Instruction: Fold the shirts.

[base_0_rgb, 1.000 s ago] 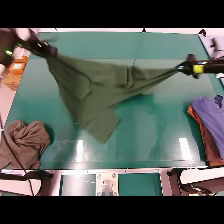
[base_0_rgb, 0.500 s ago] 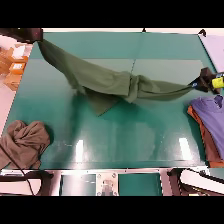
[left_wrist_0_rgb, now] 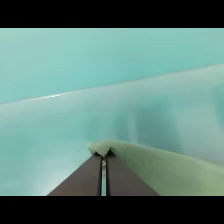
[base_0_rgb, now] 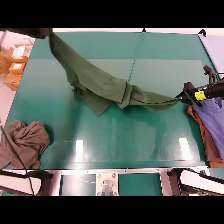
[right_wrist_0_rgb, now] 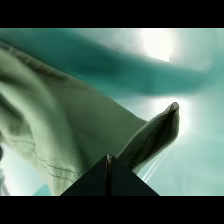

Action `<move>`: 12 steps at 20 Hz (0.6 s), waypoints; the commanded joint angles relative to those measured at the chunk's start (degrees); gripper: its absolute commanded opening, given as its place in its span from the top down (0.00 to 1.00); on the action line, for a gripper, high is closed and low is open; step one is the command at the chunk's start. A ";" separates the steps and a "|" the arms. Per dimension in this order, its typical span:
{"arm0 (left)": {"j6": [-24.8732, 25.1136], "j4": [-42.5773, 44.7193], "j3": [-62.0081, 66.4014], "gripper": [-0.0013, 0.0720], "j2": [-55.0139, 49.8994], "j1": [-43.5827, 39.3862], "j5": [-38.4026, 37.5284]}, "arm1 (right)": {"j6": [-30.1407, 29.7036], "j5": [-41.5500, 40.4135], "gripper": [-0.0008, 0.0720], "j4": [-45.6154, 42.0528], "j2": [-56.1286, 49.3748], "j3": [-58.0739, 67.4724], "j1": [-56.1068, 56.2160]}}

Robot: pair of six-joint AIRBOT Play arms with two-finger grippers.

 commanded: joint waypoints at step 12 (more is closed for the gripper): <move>2.54 -7.41 -6.45 0.95 -14.27 0.15 -18.16 | 0.02 -3.61 0.37 1.14 -2.21 0.87 5.46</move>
